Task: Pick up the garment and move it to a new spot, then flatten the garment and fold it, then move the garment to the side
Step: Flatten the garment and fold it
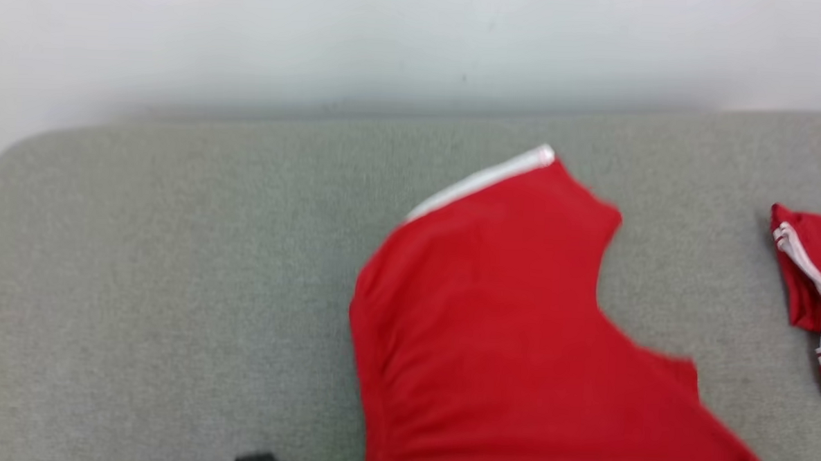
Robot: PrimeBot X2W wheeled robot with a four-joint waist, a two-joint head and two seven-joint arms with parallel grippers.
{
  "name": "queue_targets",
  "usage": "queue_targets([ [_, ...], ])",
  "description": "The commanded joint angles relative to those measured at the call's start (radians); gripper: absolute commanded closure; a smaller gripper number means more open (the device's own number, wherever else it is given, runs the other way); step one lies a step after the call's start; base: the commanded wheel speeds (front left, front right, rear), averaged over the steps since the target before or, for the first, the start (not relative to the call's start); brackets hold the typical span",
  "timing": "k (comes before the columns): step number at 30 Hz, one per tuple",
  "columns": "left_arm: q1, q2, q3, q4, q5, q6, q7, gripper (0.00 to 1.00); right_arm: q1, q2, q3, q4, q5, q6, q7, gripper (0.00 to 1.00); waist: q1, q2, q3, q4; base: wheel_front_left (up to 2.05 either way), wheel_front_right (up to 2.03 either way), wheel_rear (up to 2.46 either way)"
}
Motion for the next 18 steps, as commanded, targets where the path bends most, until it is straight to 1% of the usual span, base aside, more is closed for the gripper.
queue_targets([
  [1, 0.033, 0.021, -0.001, -0.025, -0.005, 0.013, 0.004, 1.00, 0.048, 0.001, -0.015, -0.018, 0.016, 0.000, 0.001, 1.00, 0.0003, -0.0001, -0.049, 0.002, 0.00, 0.00, 0.00],
  [5, 0.121, 0.051, -0.005, -0.118, -0.046, 0.054, 0.013, 1.00, 0.160, 0.010, -0.045, -0.089, 0.033, 0.000, 0.024, 1.00, 0.0003, -0.0001, -0.080, 0.004, 0.00, 0.00, 0.00],
  [9, 0.151, 0.064, -0.008, -0.189, -0.072, 0.070, 0.039, 1.00, 0.188, 0.025, -0.090, -0.126, 0.061, 0.000, 0.050, 1.00, 0.0003, -0.0001, -0.096, 0.010, 0.00, 0.00, 0.00],
  [12, 0.136, 0.050, 0.004, -0.218, -0.097, 0.077, 0.051, 1.00, 0.141, 0.037, -0.113, -0.121, 0.062, 0.000, 0.086, 1.00, 0.0003, -0.0001, -0.097, 0.021, 0.00, 0.00, 0.00],
  [15, 0.108, 0.029, 0.022, -0.240, -0.136, 0.074, 0.075, 1.00, 0.067, 0.040, -0.126, -0.109, 0.038, 0.000, 0.124, 1.00, 0.0003, -0.0001, -0.081, 0.041, 0.00, 0.00, 0.00],
  [16, 0.099, 0.020, 0.030, -0.248, -0.154, 0.073, 0.084, 1.00, 0.035, 0.032, -0.128, -0.103, 0.016, 0.000, 0.133, 1.00, 0.0003, -0.0001, -0.071, 0.048, 0.00, 0.00, 0.00],
  [18, 0.072, 0.008, 0.044, -0.260, -0.182, 0.079, 0.103, 1.00, -0.028, 0.033, -0.123, -0.085, -0.003, 0.000, 0.159, 1.00, 0.0003, -0.0001, -0.050, 0.068, 0.00, 0.00, 0.00],
])
